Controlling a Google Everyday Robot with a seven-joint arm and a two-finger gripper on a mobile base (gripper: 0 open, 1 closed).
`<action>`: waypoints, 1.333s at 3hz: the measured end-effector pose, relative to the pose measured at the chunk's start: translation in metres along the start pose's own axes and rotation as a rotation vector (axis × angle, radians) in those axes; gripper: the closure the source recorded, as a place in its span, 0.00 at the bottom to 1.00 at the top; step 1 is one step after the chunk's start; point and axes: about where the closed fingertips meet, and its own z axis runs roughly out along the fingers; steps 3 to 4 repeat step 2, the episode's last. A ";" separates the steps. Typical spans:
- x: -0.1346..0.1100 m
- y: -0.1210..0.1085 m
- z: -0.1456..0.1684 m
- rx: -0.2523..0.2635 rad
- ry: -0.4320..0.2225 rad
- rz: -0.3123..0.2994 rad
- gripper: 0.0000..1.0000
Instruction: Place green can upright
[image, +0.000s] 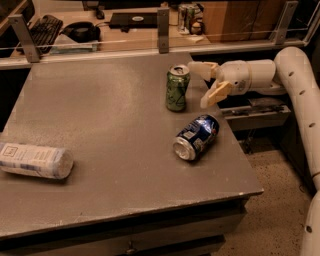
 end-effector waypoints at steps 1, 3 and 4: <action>-0.033 0.013 -0.059 0.104 0.061 -0.059 0.00; -0.038 0.010 -0.060 0.113 0.057 -0.068 0.00; -0.038 0.010 -0.060 0.113 0.057 -0.068 0.00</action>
Offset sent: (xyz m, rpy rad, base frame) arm -0.0081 -0.0470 0.0322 -0.0542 -0.0588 -0.0809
